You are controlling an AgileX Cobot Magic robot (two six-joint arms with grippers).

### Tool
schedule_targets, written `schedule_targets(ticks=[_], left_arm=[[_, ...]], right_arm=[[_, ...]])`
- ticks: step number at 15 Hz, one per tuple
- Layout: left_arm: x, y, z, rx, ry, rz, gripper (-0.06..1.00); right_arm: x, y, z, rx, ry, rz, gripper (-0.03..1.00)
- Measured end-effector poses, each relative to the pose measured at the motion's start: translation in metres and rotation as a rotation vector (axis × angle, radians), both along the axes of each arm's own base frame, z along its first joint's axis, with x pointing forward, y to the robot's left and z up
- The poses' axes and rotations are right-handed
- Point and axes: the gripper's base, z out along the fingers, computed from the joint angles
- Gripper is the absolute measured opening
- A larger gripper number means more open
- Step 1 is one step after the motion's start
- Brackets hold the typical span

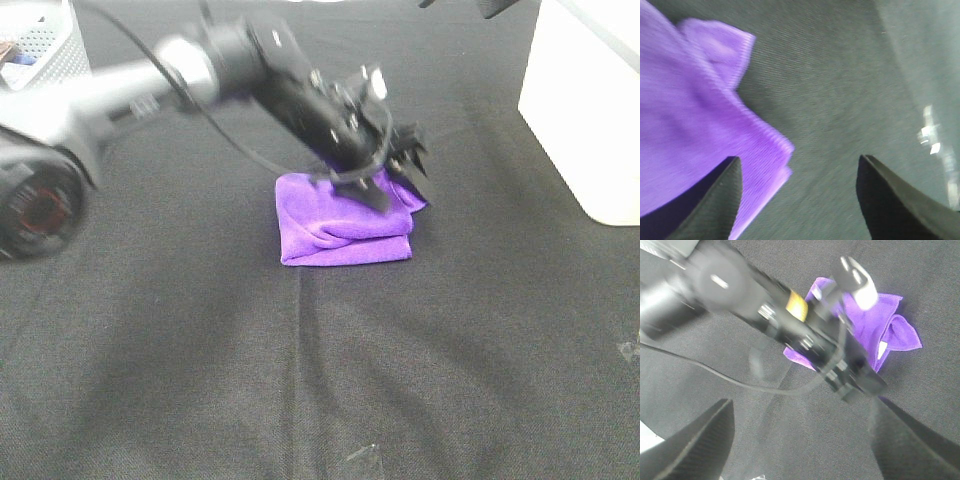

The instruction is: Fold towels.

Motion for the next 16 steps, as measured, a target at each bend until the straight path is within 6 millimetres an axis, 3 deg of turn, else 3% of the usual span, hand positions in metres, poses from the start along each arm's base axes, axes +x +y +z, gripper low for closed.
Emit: schedule_targets(ticks=[4,7,8,9,12,16], left_arm=[[-0.007,-0.017,-0.029,-0.074,0.053,0.008,0.61],[-0.007,-0.017,-0.027,-0.081,0.046,-0.001,0.61],[-0.007,-0.016,-0.019,-0.085,0.026,-0.022,0.61],[-0.005,-0.008,0.013,-0.097,-0.027,-0.061,0.61],[0.003,0.026,0.068,-0.031,-0.094,-0.085,0.64],[0.009,0.071,0.105,0.228,-0.175,-0.032,0.65]], right_arm=[[0.000,0.000,0.000,0.001,0.000,0.000,0.72],[0.000,0.000,0.000,0.001,0.001,-0.001,0.72],[-0.001,0.000,0.001,0.002,-0.003,-0.001,0.72],[-0.008,-0.002,0.011,0.009,-0.027,-0.001,0.72],[-0.030,-0.010,0.036,0.019,-0.092,-0.021,0.72],[-0.054,-0.028,0.043,-0.065,-0.114,-0.117,0.72]])
